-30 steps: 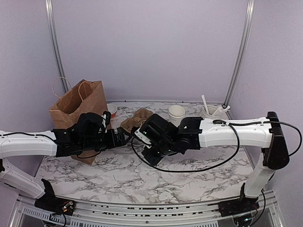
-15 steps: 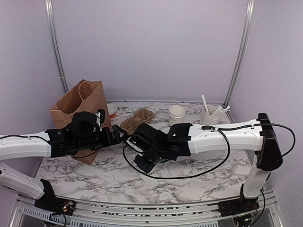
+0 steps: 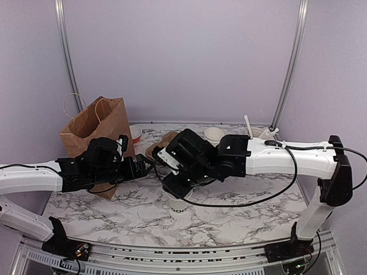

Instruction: Pack the takeout coffee

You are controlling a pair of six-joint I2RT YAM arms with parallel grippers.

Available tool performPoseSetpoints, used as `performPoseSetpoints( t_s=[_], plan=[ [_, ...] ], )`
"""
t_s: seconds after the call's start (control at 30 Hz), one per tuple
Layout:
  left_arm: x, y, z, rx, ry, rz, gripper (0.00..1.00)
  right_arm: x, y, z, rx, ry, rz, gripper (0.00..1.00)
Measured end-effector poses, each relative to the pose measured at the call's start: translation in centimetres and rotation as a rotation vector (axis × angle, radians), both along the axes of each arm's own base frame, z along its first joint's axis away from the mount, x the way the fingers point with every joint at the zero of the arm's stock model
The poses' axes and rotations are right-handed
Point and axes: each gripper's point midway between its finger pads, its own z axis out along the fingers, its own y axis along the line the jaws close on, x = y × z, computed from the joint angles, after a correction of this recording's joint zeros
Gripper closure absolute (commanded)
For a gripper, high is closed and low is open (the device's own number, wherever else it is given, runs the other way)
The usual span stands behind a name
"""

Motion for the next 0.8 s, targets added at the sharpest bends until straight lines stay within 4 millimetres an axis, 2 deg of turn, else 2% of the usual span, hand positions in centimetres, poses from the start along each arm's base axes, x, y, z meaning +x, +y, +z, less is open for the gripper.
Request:
performPoseSetpoints(
  t_s=[0.13, 0.23, 0.33, 0.47, 0.67, 0.8],
  plan=[
    [0.0, 0.0, 0.0, 0.000, 0.001, -0.002, 0.01, 3.1, -2.1, 2.6, 0.063, -0.018, -0.079, 0.52],
    [-0.1, -0.1, 0.0, -0.002, 0.003, -0.006, 0.01, 6.3, -4.7, 2.9, 0.091, -0.029, -0.167, 0.52],
    [-0.1, -0.1, 0.0, -0.003, 0.004, -0.008, 0.01, 9.6, -7.6, 1.1, 0.078, -0.015, -0.263, 0.54],
    [-0.2, -0.2, 0.0, -0.005, 0.008, -0.014, 0.01, 12.7, -10.2, -1.9, 0.049, 0.021, -0.358, 0.55],
    [-0.1, -0.3, 0.4, -0.013, 0.005, -0.014, 0.01, 16.6, -11.6, -5.9, 0.053, 0.078, -0.440, 0.55],
    [-0.1, -0.3, 0.4, -0.017, 0.009, -0.010, 0.01, 18.1, -12.0, -8.7, 0.041, 0.115, -0.470, 0.56]
  ],
)
